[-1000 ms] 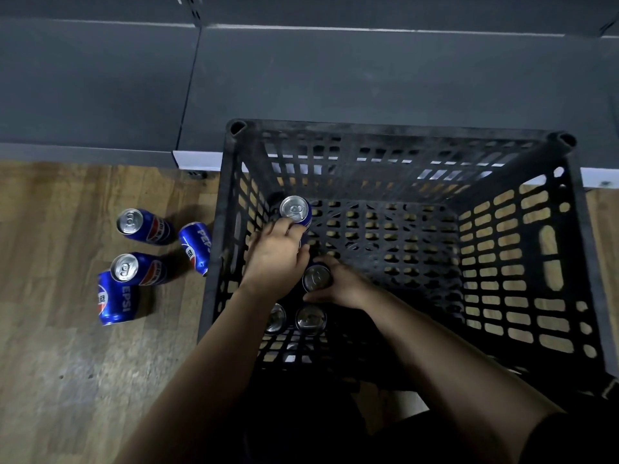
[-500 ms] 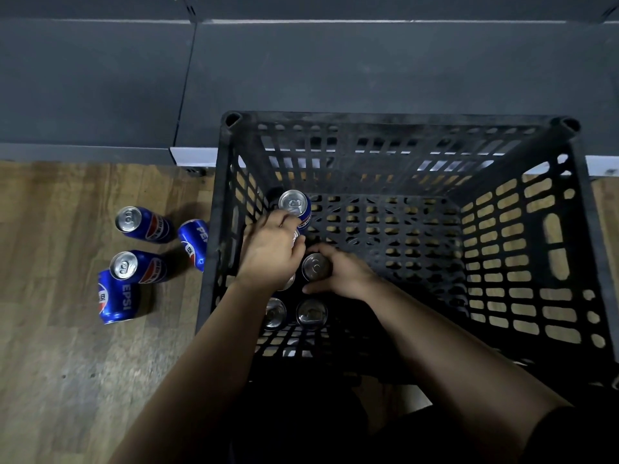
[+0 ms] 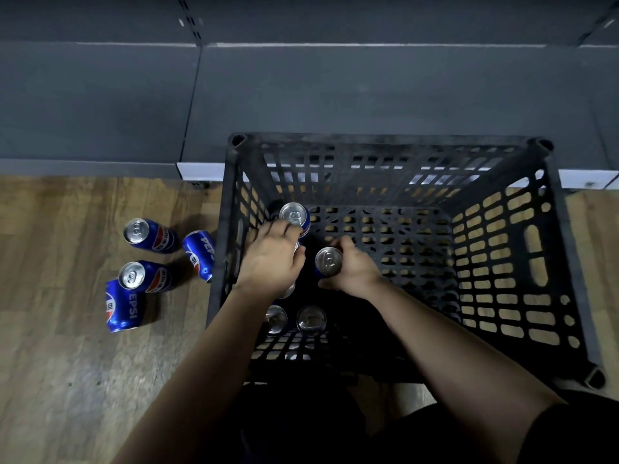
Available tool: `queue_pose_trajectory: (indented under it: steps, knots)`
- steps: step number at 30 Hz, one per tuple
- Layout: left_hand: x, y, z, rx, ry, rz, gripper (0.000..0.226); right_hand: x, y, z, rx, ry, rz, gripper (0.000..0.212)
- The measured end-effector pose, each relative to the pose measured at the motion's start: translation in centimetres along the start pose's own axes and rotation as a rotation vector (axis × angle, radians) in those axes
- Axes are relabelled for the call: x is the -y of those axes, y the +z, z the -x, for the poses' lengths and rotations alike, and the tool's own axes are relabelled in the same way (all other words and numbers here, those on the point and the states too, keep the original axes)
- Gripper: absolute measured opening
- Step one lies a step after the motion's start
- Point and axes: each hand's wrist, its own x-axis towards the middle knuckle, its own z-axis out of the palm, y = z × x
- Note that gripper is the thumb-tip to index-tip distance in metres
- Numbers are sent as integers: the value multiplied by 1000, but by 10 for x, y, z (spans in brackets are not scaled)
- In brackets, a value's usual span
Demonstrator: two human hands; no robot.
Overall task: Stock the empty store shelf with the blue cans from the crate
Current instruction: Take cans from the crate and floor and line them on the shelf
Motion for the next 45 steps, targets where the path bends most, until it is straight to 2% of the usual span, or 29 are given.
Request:
queue_pose_trajectory:
  steps: [4, 9, 17, 22, 25, 28, 36, 41, 45]
  knots:
    - [-11, -41, 8, 2, -24, -7, 40, 20, -41, 29, -33, 19, -24, 73]
    - [-40, -122, 33, -14, -19, -23, 44, 79, -111, 92, -75, 2, -70, 69]
    - [-90, -309, 68, -108, 26, -27, 48, 212, -232, 207, -139, -55, -194, 61]
    - [-124, -431, 74, -157, 99, -38, 47, 303, -316, 272, -187, -107, -213, 65]
    - [-146, -500, 73, -228, 142, -56, 46, 354, -364, 307, -239, -137, -189, 71]
    - [-164, -555, 70, -327, 207, -88, 45, 394, -408, 336, -306, -175, -160, 68]
    - [-200, -663, 57, -473, 347, -119, 49, 466, -498, 402, -500, -293, -184, 65]
    - [-226, -705, 51, -588, 395, -92, 43, 491, -536, 439, -599, -385, -204, 52]
    - [-251, -729, 46, -632, 411, -72, 53, 499, -564, 460, -687, -431, -202, 48]
